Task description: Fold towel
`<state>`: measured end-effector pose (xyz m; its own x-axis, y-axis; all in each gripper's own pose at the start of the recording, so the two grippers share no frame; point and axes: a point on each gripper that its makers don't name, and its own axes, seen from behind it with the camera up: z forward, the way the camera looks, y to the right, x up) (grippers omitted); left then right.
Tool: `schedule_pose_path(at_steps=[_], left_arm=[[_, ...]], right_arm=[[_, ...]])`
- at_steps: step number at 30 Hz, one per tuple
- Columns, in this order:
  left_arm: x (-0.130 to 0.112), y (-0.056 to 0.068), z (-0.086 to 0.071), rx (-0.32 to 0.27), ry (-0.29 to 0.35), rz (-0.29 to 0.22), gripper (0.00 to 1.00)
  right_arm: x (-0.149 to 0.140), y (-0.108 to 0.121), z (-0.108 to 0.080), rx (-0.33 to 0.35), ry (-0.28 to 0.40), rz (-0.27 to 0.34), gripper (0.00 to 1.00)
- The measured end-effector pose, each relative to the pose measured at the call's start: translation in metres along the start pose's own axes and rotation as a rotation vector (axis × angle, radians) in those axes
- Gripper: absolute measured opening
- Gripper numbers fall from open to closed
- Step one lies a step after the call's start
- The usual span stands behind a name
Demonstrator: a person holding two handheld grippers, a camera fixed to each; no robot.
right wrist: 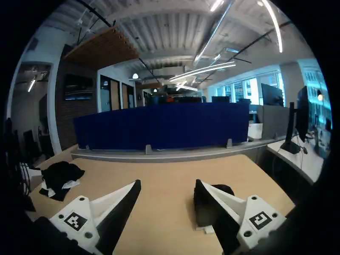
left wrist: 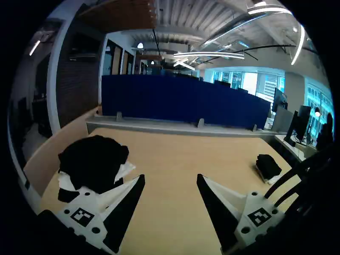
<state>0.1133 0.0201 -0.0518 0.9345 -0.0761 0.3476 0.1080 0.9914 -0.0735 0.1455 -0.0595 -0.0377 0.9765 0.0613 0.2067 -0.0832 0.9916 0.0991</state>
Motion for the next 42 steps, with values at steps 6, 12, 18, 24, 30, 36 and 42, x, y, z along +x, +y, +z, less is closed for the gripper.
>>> schedule_pose_path(at_steps=[6,12,18,24,30,36,42], left_arm=[[0.040,0.000,-0.004,0.015,0.151,0.047,0.90],[0.050,0.001,-0.005,0.022,0.205,0.083,0.90],[0.049,-0.003,0.001,0.029,0.223,0.077,0.90],[0.056,-0.005,0.005,0.045,0.274,0.111,0.90],[0.059,-0.004,0.004,0.057,0.327,0.128,0.90],[0.046,-0.011,0.008,0.076,0.350,0.135,0.90],[0.030,-0.014,0.016,0.095,0.363,0.161,0.90]], right_arm=[[0.003,-0.009,0.000,0.030,0.010,0.041,1.00],[0.003,-0.011,0.002,0.028,0.016,0.029,1.00],[0.001,-0.022,0.004,0.049,0.003,0.003,1.00],[-0.004,-0.036,0.005,0.081,-0.030,-0.032,1.00],[-0.004,-0.040,0.004,0.086,-0.061,-0.056,1.00],[0.002,-0.046,0.005,0.092,-0.076,-0.065,1.00],[0.002,-0.049,0.012,0.080,-0.087,-0.075,1.00]])
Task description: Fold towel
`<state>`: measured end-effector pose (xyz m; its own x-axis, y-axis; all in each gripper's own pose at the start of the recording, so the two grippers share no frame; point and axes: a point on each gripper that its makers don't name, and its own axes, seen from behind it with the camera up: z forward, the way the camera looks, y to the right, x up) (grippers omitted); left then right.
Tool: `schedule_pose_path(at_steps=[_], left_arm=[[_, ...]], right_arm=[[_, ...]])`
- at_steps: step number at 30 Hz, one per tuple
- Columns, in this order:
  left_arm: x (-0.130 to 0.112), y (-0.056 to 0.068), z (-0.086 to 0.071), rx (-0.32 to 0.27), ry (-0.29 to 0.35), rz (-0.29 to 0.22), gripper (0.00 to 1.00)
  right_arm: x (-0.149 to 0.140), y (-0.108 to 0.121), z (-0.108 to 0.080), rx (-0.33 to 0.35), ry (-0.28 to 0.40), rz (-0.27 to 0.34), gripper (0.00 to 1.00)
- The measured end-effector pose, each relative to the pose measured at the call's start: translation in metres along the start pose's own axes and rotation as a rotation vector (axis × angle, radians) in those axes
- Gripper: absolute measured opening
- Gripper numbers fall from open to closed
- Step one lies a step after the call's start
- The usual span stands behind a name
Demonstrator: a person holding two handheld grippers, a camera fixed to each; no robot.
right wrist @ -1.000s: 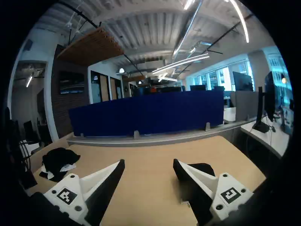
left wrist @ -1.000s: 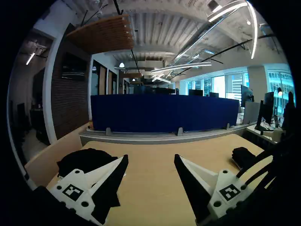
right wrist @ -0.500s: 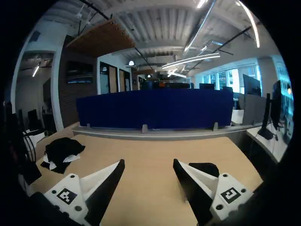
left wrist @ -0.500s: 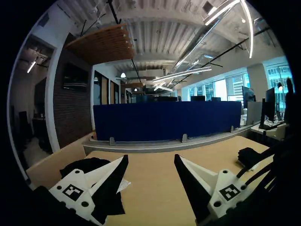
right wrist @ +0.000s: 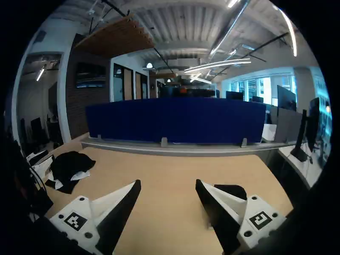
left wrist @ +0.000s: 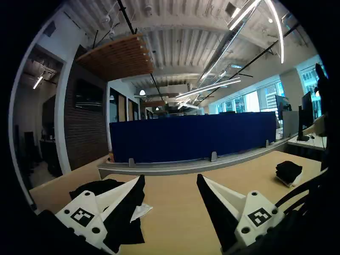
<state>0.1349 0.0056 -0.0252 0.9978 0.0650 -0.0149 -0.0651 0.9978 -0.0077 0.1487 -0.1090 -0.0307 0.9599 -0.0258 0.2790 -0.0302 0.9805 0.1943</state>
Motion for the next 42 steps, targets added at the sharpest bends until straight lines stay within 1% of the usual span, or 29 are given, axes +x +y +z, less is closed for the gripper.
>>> schedule_pose_path(at_steps=[3,6,9,12,18,26,36,42], left_arm=[[-0.010,0.003,0.001,-0.002,0.009,-0.005,0.90],[-0.022,0.006,0.003,-0.003,0.014,-0.016,0.90],[-0.037,0.007,0.005,0.000,0.014,-0.025,0.90],[-0.053,0.006,0.008,0.002,0.010,-0.027,0.90],[-0.076,0.004,0.014,0.015,0.026,-0.018,0.90],[-0.107,0.005,0.019,0.023,0.020,-0.021,0.90],[-0.122,0.005,0.021,0.022,0.009,-0.028,0.90],[-0.128,0.006,0.021,0.025,0.000,-0.035,0.90]], right_arm=[[0.001,-0.004,0.005,0.001,-0.005,-0.012,1.00],[0.003,-0.006,0.010,0.000,-0.003,-0.039,1.00],[0.003,-0.008,0.014,-0.006,0.005,-0.059,1.00],[-0.001,-0.007,0.019,-0.008,0.007,-0.063,1.00],[-0.013,-0.006,0.028,-0.011,0.008,-0.054,1.00],[-0.027,-0.007,0.039,-0.011,0.008,-0.075,1.00],[-0.029,-0.013,0.047,0.002,0.006,-0.092,1.00],[-0.026,-0.009,0.047,-0.003,0.009,-0.090,1.00]])
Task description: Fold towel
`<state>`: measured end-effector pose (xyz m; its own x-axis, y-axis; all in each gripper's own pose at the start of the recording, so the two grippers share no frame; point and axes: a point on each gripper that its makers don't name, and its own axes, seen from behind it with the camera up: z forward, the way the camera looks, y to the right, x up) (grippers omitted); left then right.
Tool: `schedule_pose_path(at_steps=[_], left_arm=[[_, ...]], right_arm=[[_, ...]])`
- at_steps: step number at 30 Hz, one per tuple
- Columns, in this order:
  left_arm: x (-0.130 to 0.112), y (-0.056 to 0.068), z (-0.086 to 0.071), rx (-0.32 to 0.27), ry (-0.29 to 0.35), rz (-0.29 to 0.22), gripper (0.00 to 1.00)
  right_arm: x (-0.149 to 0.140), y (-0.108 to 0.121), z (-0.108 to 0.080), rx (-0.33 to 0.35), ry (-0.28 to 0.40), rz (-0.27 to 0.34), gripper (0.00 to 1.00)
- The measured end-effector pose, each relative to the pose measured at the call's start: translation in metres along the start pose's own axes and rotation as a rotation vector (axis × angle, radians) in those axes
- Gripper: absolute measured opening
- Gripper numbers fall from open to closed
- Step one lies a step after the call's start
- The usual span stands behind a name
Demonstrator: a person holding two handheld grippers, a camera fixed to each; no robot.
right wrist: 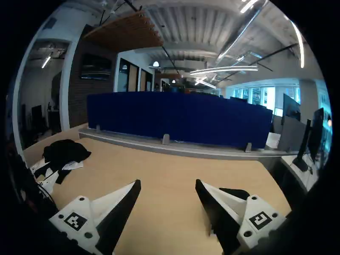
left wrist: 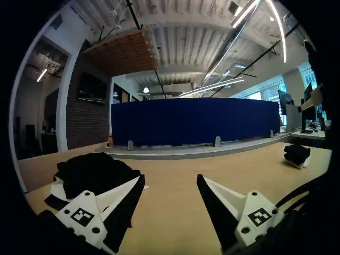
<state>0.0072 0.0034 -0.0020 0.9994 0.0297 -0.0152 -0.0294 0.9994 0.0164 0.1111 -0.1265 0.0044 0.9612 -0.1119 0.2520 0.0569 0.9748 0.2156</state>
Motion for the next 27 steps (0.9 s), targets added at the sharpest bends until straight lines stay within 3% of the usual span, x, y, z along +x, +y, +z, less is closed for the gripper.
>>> schedule_pose_path(at_steps=[15,27], left_arm=[[-0.005,0.001,0.002,-0.015,-0.015,-0.029,0.90],[-0.005,0.000,0.002,-0.012,-0.016,-0.030,0.91]], right_arm=[[0.000,0.006,0.003,0.004,0.004,0.008,1.00],[0.019,0.032,-0.007,-0.017,0.059,0.049,1.00]])
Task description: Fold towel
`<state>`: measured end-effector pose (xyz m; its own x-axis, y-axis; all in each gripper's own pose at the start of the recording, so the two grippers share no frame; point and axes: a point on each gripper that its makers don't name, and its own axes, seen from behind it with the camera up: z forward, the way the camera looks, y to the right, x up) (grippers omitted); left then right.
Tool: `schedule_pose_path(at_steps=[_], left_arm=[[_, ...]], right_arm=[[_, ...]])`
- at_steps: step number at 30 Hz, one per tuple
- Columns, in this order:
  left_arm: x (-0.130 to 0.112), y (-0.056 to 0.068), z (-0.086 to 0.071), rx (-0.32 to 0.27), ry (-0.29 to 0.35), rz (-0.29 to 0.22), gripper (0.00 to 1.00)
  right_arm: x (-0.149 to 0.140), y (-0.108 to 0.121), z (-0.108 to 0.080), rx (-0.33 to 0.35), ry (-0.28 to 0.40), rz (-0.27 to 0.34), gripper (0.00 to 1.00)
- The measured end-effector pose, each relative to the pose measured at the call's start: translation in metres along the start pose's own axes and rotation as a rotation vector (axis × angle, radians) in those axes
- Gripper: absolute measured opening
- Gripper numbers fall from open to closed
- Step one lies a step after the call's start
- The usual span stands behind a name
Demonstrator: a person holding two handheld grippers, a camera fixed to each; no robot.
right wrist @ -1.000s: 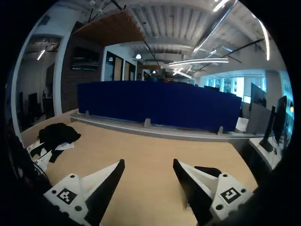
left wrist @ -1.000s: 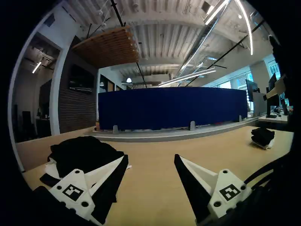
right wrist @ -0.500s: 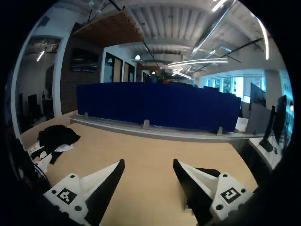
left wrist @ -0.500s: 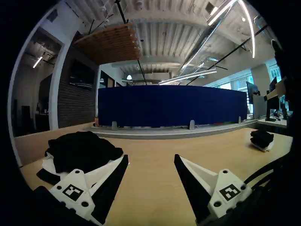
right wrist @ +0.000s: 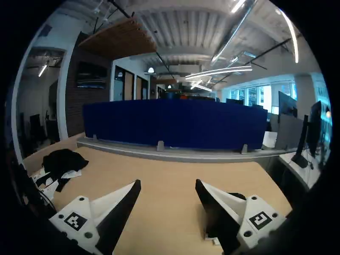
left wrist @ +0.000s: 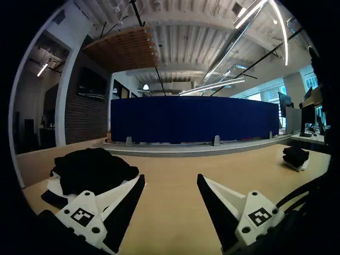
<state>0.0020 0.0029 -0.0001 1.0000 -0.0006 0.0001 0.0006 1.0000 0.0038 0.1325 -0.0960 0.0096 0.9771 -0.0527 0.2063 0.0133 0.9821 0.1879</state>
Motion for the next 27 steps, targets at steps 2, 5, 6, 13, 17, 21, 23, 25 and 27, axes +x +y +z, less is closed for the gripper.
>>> schedule_pose_path(at_steps=[2,5,6,13,17,21,23,25,27], left_arm=[[0.000,0.000,0.000,0.000,0.000,0.000,0.94],[0.000,0.000,0.000,0.000,0.000,0.001,0.97],[0.000,0.000,0.000,0.000,0.000,0.001,0.97],[0.000,-0.001,0.000,0.000,0.000,0.001,0.97],[0.000,-0.001,0.000,0.000,0.000,0.001,0.97],[0.000,0.000,0.000,0.000,0.000,0.001,0.97],[0.000,-0.001,0.000,0.000,0.000,0.001,0.97],[0.000,-0.001,0.000,0.000,0.000,0.001,0.97],[0.000,-0.001,0.000,0.000,0.000,0.001,0.97]], right_arm=[[0.006,0.009,-0.003,-0.011,0.019,0.000,1.00],[0.014,0.023,-0.009,-0.029,0.050,0.000,1.00],[0.016,0.028,-0.011,-0.035,0.060,0.001,1.00],[0.015,0.064,-0.022,-0.086,0.129,0.046,1.00],[0.002,0.080,-0.026,-0.103,0.148,0.073,1.00],[-0.018,0.098,-0.026,-0.128,0.165,0.091,1.00],[-0.030,0.102,-0.025,-0.132,0.169,0.104,1.00],[-0.041,0.104,-0.024,-0.134,0.172,0.116,1.00],[-0.054,0.104,-0.022,-0.133,0.175,0.127,1.00]])
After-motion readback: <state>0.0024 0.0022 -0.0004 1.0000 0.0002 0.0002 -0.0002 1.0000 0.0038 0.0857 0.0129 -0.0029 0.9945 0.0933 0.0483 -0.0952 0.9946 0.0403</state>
